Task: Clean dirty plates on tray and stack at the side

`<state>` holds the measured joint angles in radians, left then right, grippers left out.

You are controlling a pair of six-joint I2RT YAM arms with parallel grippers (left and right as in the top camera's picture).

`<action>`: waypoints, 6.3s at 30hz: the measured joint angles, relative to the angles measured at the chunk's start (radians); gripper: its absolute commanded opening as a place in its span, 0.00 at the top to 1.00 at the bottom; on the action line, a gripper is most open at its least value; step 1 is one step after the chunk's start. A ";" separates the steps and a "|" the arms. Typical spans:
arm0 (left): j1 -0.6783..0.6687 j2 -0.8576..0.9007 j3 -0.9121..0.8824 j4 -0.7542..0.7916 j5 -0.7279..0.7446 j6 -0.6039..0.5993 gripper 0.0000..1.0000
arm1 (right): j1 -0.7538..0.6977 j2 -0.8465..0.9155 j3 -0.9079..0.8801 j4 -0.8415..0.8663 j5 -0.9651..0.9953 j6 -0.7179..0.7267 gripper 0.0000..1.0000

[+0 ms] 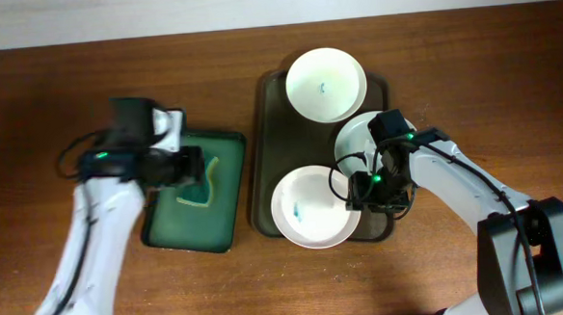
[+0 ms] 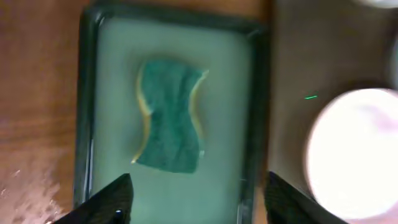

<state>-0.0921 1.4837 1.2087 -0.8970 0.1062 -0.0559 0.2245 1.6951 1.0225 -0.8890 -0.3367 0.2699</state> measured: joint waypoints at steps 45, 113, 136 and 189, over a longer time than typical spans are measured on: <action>-0.477 0.668 0.334 0.059 0.253 -0.281 1.00 | -0.009 0.049 -0.078 0.266 0.068 0.195 0.96; -0.061 0.089 0.265 -0.124 -0.001 -0.116 0.44 | 0.695 -0.352 -0.037 0.105 1.482 0.102 0.96; -0.061 0.068 0.265 -0.122 -0.001 -0.116 0.41 | 0.801 -0.352 -0.037 0.125 1.676 0.018 0.96; -0.061 0.068 0.265 -0.143 -0.002 -0.116 0.36 | -0.370 0.126 0.161 0.233 0.275 -0.216 0.96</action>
<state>-0.1535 1.5520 1.4734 -1.0397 0.1040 -0.1719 -0.1459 1.8214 1.1839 -0.6556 -0.0620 0.0536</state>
